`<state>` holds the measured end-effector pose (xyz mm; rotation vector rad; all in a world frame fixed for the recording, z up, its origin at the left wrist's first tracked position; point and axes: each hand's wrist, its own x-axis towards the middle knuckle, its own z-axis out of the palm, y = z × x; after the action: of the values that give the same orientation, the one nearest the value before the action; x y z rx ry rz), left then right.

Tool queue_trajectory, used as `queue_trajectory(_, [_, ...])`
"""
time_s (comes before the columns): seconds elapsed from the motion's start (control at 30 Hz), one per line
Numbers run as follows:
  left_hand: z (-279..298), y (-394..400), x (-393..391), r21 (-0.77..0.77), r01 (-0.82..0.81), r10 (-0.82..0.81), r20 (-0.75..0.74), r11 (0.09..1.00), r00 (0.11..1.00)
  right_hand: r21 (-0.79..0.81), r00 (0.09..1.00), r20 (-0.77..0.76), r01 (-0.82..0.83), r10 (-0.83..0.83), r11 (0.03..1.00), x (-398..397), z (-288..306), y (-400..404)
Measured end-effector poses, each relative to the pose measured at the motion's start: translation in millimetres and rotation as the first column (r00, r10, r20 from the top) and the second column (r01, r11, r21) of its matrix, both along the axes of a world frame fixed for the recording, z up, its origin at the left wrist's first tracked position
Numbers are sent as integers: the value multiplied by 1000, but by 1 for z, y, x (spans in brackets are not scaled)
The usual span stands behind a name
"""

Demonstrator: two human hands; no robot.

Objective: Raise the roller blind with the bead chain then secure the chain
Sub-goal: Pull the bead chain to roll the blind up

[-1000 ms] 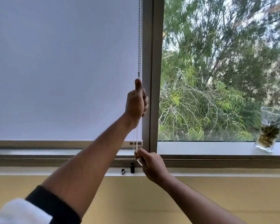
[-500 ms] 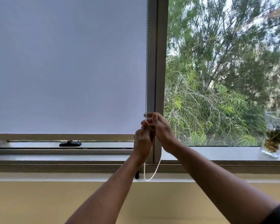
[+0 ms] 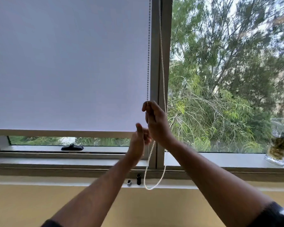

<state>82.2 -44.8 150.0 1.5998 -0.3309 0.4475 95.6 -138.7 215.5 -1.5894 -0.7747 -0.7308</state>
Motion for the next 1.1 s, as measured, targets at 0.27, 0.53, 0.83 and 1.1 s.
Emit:
queue_trajectory(0.27, [139,0,5,-167,117,-107,69,979,992,-203,993,27,119,-116,972,5,-54,-8])
queue_trajectory(0.53, [195,-22,-4,-120,82,-72,80,989,994,-324,990,75,141,-123,935,9,-88,-18])
queue_trajectory(0.83, [138,-28,6,-98,-37,47,104,995,993,-134,981,-188,-62,36,989,29,-28,-34])
queue_trajectory(1.1, [100,-40,-2,-84,-13,14,18,996,1000,330,882,-230,-328,412,885,4,112,-18])
